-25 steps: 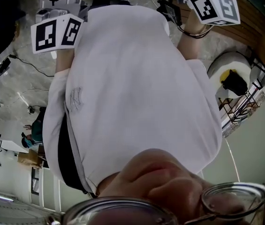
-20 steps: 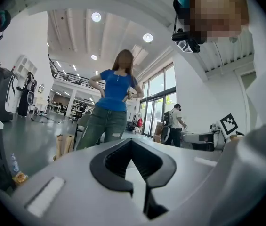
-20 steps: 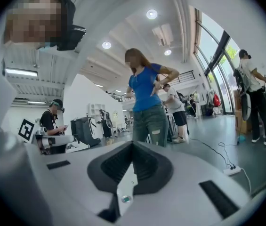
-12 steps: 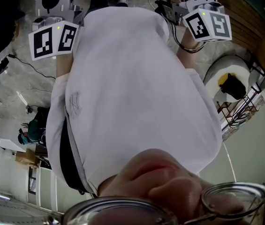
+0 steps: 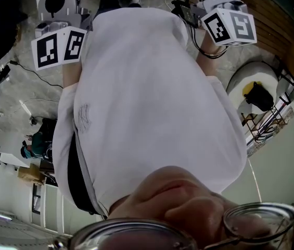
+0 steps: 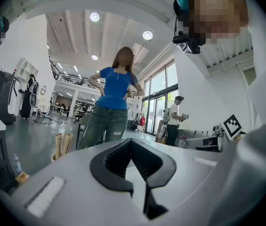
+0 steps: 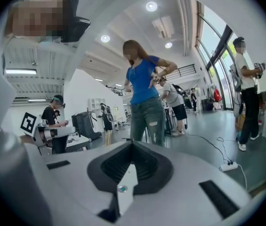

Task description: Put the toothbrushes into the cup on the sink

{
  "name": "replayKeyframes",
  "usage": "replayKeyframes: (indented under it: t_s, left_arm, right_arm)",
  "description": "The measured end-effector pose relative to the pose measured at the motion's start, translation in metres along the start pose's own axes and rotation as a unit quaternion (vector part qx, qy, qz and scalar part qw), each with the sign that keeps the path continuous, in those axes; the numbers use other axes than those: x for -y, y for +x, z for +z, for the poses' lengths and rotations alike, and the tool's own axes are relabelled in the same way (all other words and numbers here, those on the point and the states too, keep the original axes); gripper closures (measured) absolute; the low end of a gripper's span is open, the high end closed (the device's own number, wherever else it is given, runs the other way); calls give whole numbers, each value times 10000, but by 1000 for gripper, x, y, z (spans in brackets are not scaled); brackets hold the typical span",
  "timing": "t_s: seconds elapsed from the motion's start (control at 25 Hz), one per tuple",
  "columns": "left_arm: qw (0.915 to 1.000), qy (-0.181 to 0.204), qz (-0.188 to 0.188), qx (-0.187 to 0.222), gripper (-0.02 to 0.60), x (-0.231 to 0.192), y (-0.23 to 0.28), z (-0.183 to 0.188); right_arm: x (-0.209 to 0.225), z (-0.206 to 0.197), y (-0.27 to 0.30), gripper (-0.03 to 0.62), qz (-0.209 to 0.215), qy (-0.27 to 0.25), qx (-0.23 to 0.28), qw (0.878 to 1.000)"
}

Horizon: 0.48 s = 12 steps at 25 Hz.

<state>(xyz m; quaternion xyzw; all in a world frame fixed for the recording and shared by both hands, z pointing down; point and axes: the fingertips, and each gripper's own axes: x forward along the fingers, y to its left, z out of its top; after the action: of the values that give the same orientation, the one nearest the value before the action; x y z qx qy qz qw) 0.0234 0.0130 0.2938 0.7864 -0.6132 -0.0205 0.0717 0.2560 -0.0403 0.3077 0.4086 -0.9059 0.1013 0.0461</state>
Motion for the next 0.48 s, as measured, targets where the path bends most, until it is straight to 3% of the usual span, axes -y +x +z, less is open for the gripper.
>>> replayKeyframes:
  t_s: [0.48]
  left_arm:
    - [10000,48,29,29,574,0,1,2]
  right_arm:
    - [4,-3,0,585,18,109,14,9999]
